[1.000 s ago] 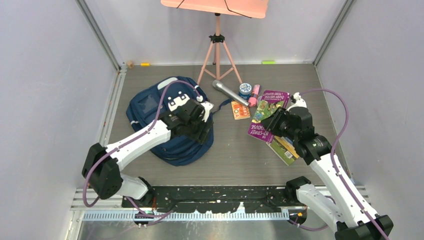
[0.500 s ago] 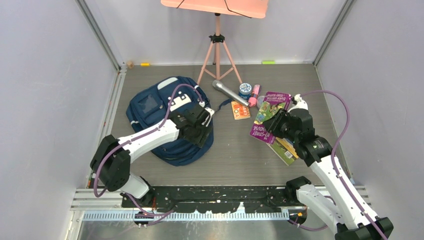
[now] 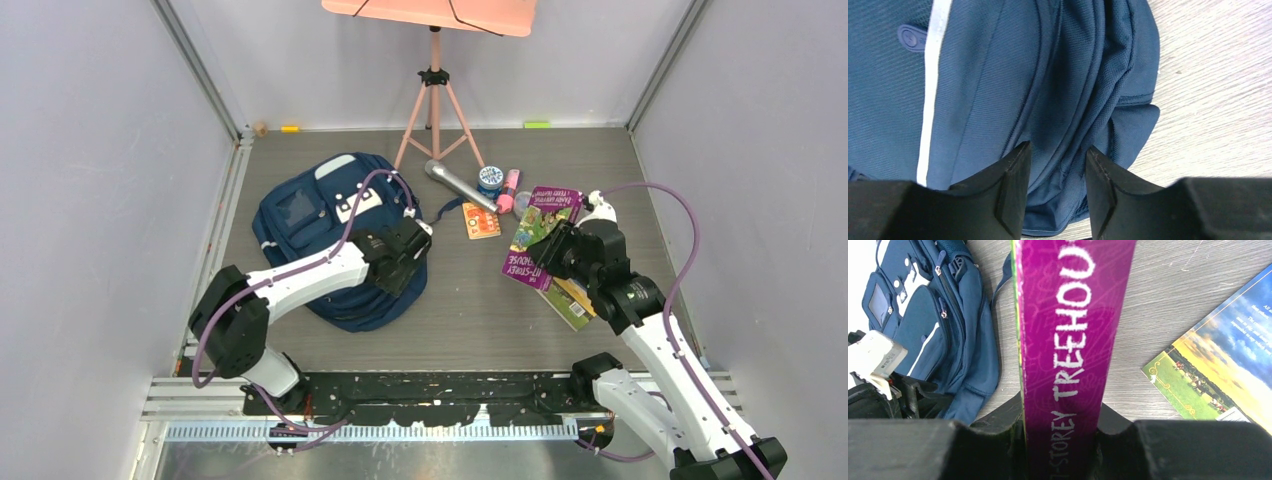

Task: Pack the student bag
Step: Place the book in the student bag.

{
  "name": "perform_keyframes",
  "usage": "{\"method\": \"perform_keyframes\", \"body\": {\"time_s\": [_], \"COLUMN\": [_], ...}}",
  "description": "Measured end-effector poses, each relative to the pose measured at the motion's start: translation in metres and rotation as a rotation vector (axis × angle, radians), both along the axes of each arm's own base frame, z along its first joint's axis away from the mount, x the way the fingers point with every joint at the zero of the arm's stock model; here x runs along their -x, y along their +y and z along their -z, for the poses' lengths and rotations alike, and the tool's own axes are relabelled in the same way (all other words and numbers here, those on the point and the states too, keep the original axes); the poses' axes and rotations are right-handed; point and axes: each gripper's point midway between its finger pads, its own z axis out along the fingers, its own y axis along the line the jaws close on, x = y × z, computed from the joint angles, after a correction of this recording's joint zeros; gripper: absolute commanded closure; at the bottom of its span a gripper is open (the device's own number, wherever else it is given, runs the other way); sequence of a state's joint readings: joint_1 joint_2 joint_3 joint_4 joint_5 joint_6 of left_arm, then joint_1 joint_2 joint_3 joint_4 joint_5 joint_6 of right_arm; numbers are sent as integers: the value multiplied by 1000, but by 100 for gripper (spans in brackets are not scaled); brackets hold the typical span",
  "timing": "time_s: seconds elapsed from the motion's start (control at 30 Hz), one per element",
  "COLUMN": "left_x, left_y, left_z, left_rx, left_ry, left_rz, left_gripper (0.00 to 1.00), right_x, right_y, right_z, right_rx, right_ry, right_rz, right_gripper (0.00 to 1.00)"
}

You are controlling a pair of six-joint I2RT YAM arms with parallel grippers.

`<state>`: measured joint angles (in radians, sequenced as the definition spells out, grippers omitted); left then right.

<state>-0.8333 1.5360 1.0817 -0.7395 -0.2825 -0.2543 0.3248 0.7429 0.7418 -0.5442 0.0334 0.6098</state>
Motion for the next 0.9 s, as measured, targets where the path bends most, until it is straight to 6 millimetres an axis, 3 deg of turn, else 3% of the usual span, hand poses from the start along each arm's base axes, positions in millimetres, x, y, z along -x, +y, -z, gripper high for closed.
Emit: {"method": "perform_keyframes", "body": {"time_s": [0.23,0.47,0.63,0.77,0.9], "left_x": [-3,-1,4,8,7], "left_y": [3,0,-4,-8,-10], "left_z": [-13,-18,-10,-6,-20], "left_rx": [-12,2,7,14,16], "left_ry": [-18,-6,34,72,71], "left_rz": [-12,-4,8,23,34], "left_gripper": [72,80,100,100,100], "right_x": [1,1,2,2,2], "right_y": [-1,-3,-3,-4,-8], "right_z": [2,1,0,1,1], "right_rx": [11,13,13,19,29], "right_ry": [7,2,-4,-1,-5], "right_rz": [0,6,7,10,26], "right_gripper": [99,99,99,99,99]}}
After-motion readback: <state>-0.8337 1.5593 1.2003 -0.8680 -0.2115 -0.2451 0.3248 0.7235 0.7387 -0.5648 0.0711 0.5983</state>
